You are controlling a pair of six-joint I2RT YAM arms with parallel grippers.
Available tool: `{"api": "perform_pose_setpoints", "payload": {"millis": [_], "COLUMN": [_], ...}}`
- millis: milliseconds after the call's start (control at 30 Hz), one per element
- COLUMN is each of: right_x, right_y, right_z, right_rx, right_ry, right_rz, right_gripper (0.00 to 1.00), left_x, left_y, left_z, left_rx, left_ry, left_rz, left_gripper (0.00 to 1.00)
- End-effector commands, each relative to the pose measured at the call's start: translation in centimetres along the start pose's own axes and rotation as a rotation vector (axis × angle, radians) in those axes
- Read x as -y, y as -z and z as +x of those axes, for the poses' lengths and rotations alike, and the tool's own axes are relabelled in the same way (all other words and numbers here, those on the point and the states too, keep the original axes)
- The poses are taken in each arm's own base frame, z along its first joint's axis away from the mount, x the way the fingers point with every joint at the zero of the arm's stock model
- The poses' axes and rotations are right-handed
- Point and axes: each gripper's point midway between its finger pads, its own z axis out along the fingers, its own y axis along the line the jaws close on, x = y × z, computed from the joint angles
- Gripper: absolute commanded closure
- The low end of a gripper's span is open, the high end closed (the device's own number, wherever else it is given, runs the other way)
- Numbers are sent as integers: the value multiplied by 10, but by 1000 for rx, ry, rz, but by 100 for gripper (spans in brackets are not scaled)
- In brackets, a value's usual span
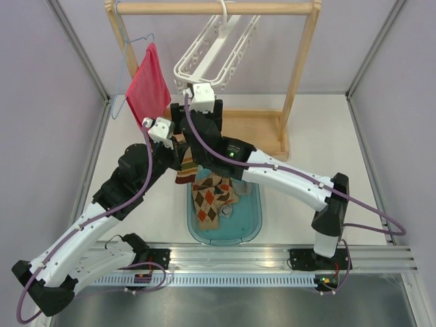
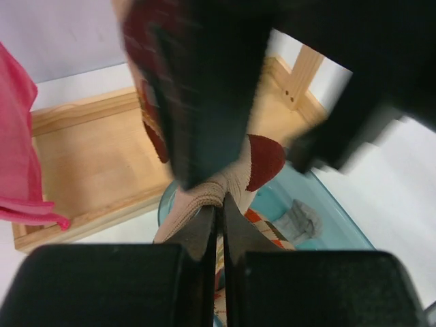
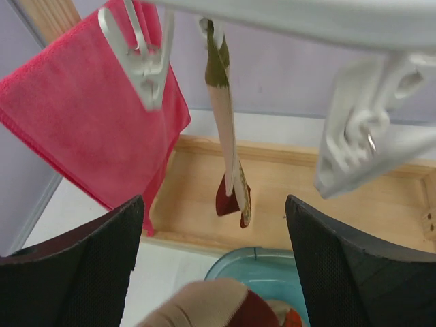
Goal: Remove the socks clipped to the hanger
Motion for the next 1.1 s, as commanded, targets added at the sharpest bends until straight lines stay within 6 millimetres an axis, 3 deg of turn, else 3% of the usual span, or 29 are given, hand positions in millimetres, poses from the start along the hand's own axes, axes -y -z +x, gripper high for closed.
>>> {"api": "perform_pose_setpoints", "payload": {"millis": [0, 33, 67, 100, 133, 167, 233, 267, 333, 367, 433, 467, 700, 867, 900, 1067], "right_x": [18, 27, 31, 35, 45, 50, 65, 71, 86, 93, 110, 119, 163, 181, 192, 221], "right_y": [28, 37, 42, 47, 57, 62, 74, 77, 87, 88, 97, 98, 112, 105, 101, 92], "right_z": [-18, -32, -31, -18, -30, -29, -25, -13, -20, -7, -8, 5, 31, 56, 59, 87], "right_rx": [33, 54, 55, 40, 56, 57, 54, 41, 53, 41, 50, 40, 20, -22, -30, -82], "right_ry": [-76, -119, -125, -105, -141, -147, -162, -146, -176, -159, -176, -158, -164, -155, -158, -191], "right_rz": [-7, -16, -18, -20, -25, -25, -28, -24, -27, -10, 8, 33, 106, 139, 165, 201], "right_gripper": [12, 12, 12, 12, 12, 12, 12, 12, 12, 12, 12, 12, 11, 10, 10, 10], "left_x": [-13, -17, -19, -21, -24, -26, -26, -26, -21, -18, -8, -3, 56, 91, 95, 141], "left_y": [8, 9, 10, 10, 11, 11, 13, 13, 13, 13, 12, 11, 8, 23, 24, 36], "left_z": [-19, -19, -19, -19, -19, -19, -19, -19, -19, -18, -18, -16, 8, 14, 18, 54], "left_rx": [60, 63, 66, 68, 72, 73, 77, 77, 79, 75, 70, 63, -30, -43, -56, -147], "left_ry": [-11, -7, -5, -3, 0, 1, 10, 14, 27, 27, 28, 30, 25, 85, 127, 196], "left_rz": [-74, -95, -105, -117, -137, -143, -145, -144, -120, -103, -44, -20, 268, 329, 314, 347], "left_gripper": [98, 98, 98, 98, 98, 98, 98, 98, 98, 98, 98, 98, 98, 98, 98, 98]}}
